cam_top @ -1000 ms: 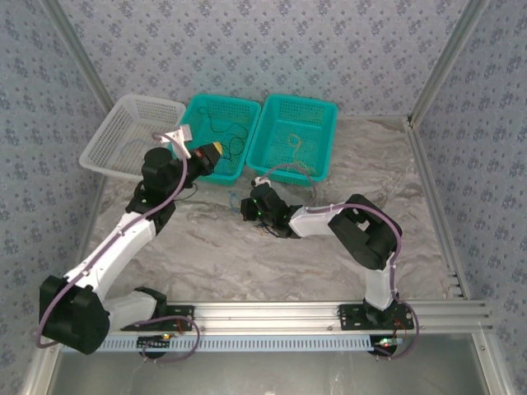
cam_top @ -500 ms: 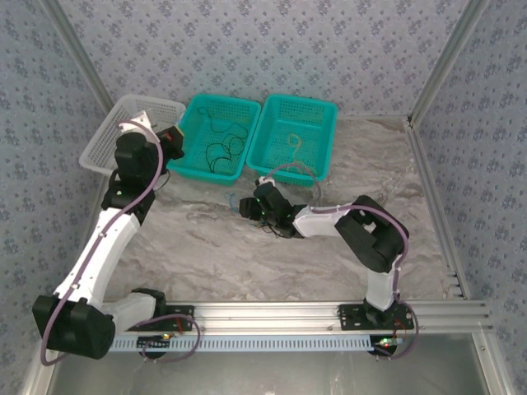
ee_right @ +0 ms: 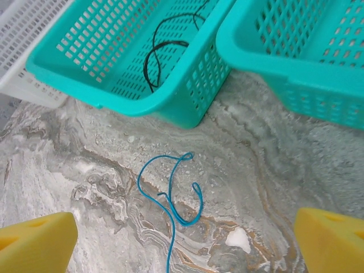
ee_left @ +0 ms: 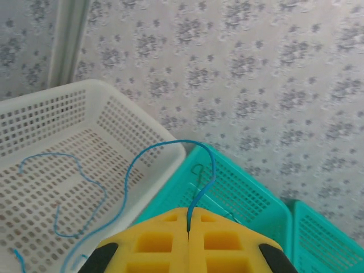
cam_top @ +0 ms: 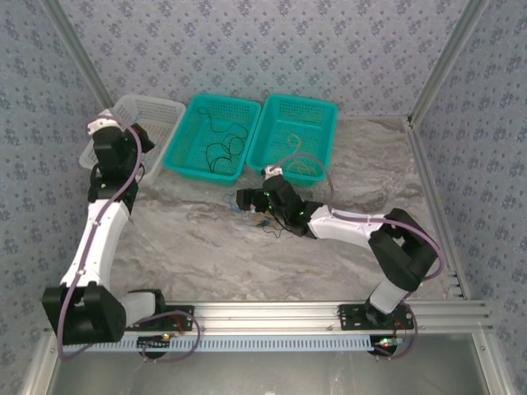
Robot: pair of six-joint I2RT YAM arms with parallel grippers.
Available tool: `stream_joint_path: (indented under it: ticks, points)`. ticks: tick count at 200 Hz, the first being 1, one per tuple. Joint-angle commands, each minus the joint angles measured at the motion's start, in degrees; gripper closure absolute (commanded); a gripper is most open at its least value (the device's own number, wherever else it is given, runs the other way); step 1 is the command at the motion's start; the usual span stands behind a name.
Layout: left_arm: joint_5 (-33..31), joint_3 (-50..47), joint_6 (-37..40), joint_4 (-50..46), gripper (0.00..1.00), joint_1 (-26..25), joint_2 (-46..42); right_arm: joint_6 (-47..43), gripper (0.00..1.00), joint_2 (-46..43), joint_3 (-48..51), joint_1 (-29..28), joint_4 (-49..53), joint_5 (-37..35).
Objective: Untangle the cables
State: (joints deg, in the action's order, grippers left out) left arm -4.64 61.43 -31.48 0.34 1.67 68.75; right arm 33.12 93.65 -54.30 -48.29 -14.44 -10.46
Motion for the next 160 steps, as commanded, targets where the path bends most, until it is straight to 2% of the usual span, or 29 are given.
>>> stream_joint_path:
  ticks: [1, 42, 74, 95, 106, 110, 121, 133, 160]
  points:
    - [-1.48, 3.16, 0.38, 2.61, 1.00, 2.28, 3.38, -1.75, 0.00, -3.44, 1.48, -0.15, 3.09, -4.32]
    - [-1.08, 7.06, -0.91, 3.81, 1.00, 6.82, 11.47, -0.89, 0.00, -7.09, 3.71, 0.04, 4.53, -8.18]
    - [0.14, 7.62, -1.34, 8.32, 1.00, 9.12, 17.32, -0.87, 0.00, -9.00, 4.95, 0.04, 6.09, -10.14]
    - [-0.51, 10.26, -1.53, 5.99, 1.00, 9.85, 21.90, -0.70, 0.00, -10.01, 5.92, 0.02, 6.24, -10.72]
    - [-0.91, 12.51, -1.65, 2.78, 0.82, 10.01, 24.09, -0.67, 0.00, -10.43, 6.22, -0.04, 6.50, -11.15]
    - [-0.89, 13.45, -1.73, 1.31, 0.71, 10.09, 24.85, -0.61, 0.00, -10.58, 6.25, 0.02, 6.69, -11.24]
    - [-0.72, 16.07, -1.91, -2.59, 0.30, 10.19, 26.68, -0.68, 0.00, -11.03, 6.27, 0.04, 7.04, -11.59]
    - [-0.68, 18.05, -2.41, -5.96, 0.03, 10.20, 27.97, -0.83, 0.00, -11.30, 6.45, 0.02, 7.29, -12.06]
    - [0.20, 17.61, -3.05, -6.02, 0.01, 10.19, 28.25, -1.18, 0.00, -11.55, 6.45, 0.10, 8.08, -12.83]
